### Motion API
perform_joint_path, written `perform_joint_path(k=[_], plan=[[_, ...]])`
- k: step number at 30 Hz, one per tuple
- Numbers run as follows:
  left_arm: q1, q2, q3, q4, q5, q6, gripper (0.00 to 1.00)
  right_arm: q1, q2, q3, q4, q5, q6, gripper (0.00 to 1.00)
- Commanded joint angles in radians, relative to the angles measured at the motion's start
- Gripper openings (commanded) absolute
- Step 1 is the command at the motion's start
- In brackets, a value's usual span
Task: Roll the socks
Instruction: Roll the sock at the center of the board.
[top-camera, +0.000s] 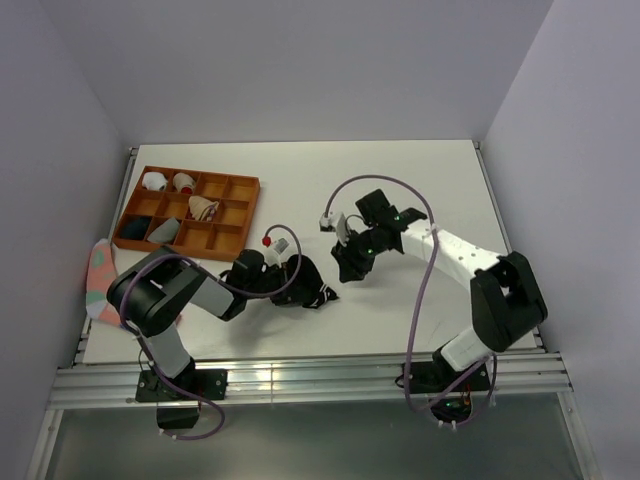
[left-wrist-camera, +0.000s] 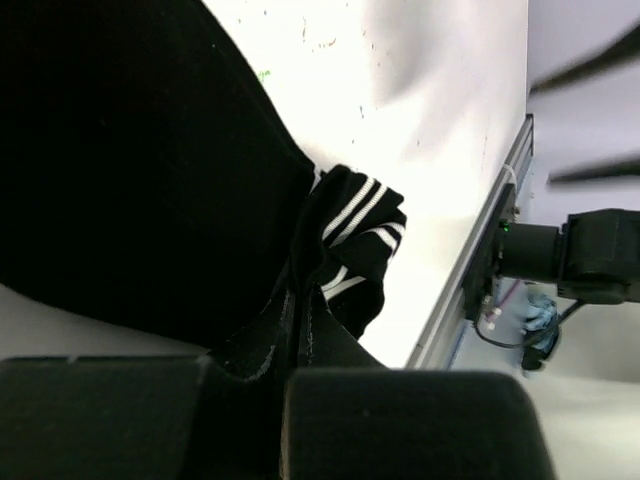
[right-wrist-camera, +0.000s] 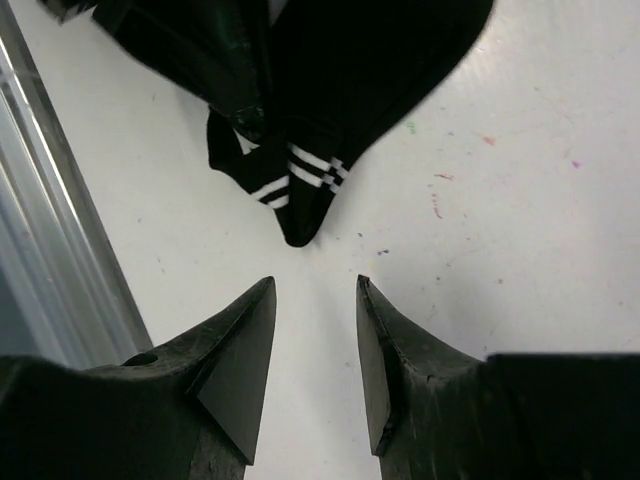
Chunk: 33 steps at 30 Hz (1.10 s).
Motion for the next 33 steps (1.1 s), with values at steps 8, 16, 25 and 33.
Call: perform_joint_path(k=[8, 16, 25, 33], plan=[[0.014, -0.039, 0.074, -0.295, 0.141, -0.085, 0.0, 0.211, -0.179, -0.188, 0.259, 0.122, -0.153, 0.48], [0.055, 0.001, 0.097, -0.317, 0.23, -0.101, 0.0, 0.367, -0.212, -0.292, 0.313, 0.23, -0.244, 0.44], [0.064, 0.036, 0.121, -0.352, 0.268, -0.092, 0.0, 0.479, -0.279, -0.407, 0.428, 0.34, -0.306, 0.45], [0.07, 0.06, 0.126, -0.346, 0.276, -0.092, 0.0, 0.555, -0.27, -0.454, 0.489, 0.385, -0.36, 0.45]])
